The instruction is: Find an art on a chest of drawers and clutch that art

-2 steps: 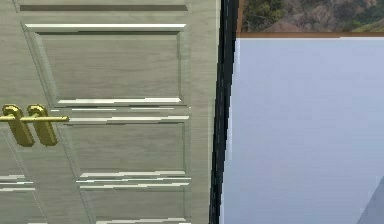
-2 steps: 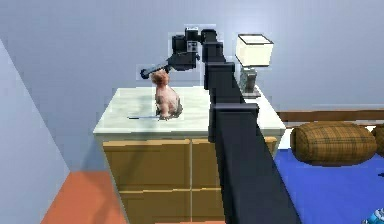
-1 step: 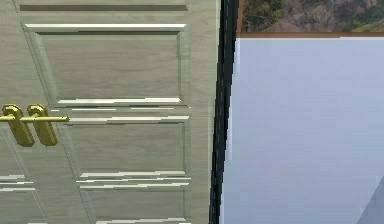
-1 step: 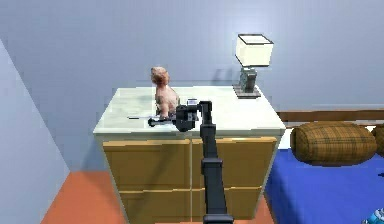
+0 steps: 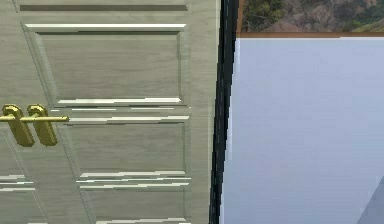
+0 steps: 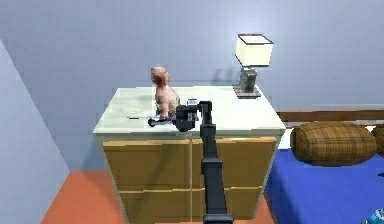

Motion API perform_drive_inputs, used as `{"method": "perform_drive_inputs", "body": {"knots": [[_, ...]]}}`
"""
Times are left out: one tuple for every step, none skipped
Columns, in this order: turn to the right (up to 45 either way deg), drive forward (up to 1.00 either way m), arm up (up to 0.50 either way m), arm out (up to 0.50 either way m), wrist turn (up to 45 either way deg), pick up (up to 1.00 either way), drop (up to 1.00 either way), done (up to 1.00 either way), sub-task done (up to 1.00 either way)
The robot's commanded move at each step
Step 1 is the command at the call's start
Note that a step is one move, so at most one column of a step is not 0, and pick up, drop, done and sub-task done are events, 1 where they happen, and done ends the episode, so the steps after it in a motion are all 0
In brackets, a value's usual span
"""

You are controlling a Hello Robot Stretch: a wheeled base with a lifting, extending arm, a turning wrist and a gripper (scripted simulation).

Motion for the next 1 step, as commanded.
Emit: {"method": "perform_drive_inputs", "body": {"knots": [[0.0, 0.00, 0.10, 0.00, 0.0, 0.00, 0.00, 0.00, 0.00]]}}
